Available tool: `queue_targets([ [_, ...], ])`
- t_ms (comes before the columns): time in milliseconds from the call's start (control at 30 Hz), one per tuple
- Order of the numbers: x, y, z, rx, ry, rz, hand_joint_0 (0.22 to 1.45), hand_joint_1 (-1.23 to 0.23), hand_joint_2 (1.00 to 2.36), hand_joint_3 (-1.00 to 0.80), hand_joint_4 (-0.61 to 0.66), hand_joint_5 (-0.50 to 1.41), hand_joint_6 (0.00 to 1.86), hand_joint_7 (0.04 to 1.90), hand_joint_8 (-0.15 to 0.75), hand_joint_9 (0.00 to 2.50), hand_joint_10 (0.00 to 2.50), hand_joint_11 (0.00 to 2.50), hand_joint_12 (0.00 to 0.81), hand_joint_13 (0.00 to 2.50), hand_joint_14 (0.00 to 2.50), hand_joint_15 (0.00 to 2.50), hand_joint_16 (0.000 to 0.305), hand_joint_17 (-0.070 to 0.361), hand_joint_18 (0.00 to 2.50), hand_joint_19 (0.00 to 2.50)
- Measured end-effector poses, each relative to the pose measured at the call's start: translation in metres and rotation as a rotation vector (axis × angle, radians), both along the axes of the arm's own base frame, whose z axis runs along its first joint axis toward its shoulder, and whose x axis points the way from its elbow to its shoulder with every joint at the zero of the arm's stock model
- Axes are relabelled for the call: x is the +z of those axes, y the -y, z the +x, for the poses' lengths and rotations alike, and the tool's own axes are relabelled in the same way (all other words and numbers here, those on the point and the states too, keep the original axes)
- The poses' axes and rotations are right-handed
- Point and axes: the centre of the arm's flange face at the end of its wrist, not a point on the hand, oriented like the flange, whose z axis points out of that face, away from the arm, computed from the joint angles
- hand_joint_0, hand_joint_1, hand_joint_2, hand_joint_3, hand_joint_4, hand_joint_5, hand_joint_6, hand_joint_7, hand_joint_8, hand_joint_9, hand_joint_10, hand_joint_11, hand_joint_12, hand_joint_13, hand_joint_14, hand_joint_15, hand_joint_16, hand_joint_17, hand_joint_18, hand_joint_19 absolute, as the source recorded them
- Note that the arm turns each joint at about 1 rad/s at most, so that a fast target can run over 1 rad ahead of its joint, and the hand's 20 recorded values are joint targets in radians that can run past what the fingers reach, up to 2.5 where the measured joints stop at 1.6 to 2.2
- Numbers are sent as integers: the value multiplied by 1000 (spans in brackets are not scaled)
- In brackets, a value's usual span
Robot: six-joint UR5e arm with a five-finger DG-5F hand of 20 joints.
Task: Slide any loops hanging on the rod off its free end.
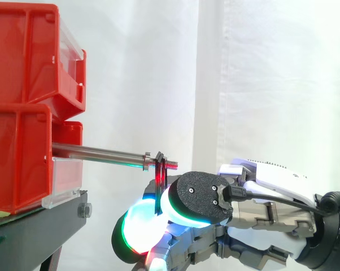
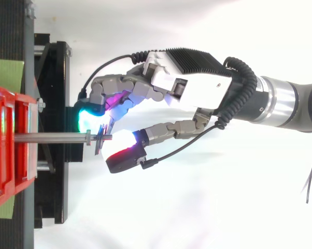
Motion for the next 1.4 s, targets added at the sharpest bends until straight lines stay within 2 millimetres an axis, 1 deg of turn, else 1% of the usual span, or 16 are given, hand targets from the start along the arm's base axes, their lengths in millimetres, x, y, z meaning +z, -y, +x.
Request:
queue_targets([
  [67,0,0,0,0,1,-1,623,-634,1018,-246,227,-107,542,1331,324,1042,12,553,344,909,13,360,54,122,854,475],
  [233,4,-1,3,0,10,-1,616,-599,1020,-189,222,-152,690,1093,324,1012,15,627,354,891,12,352,54,122,847,468],
  [300,6,-1,4,0,13,-1,612,-597,1021,-168,226,-164,732,1024,329,1006,12,643,355,883,13,360,54,121,840,476],
  [367,7,-2,4,0,15,-2,608,-594,1021,-148,214,-169,745,1022,329,998,13,674,357,879,13,362,54,121,835,477],
  [400,7,-2,5,1,15,-2,610,-652,1017,-127,234,-190,806,938,343,993,11,677,375,890,12,354,57,129,860,456],
  [433,7,-3,5,1,15,-3,615,-676,1017,-104,233,-200,836,913,345,990,14,688,375,891,12,358,58,130,865,454],
  [533,8,-3,5,1,15,-4,614,-680,1017,-63,240,-203,866,839,349,996,13,700,381,895,12,348,59,132,873,446],
  [767,8,-5,5,22,16,-12,615,-679,1015,-54,256,-203,880,805,355,1017,11,722,383,896,12,355,60,134,882,451],
  [867,9,-4,5,25,15,-14,607,-692,1015,-117,253,-204,879,829,352,1014,13,740,378,889,13,361,59,132,868,458],
  [933,9,-4,5,29,16,-15,586,-685,1017,-227,236,-206,871,864,334,1000,14,742,359,870,13,375,54,121,826,477],
  [1033,10,-4,5,37,16,-17,564,-661,1012,-321,238,-200,836,866,334,1004,13,737,362,872,13,377,55,123,827,482],
  [1167,10,-3,5,42,19,-21,539,-644,1009,-382,260,-187,790,879,335,1007,13,739,368,874,13,373,56,126,831,486],
  [1400,10,-2,5,41,21,-23,544,-612,1009,-386,250,-165,736,957,338,1019,14,720,368,878,13,372,55,124,824,489],
])
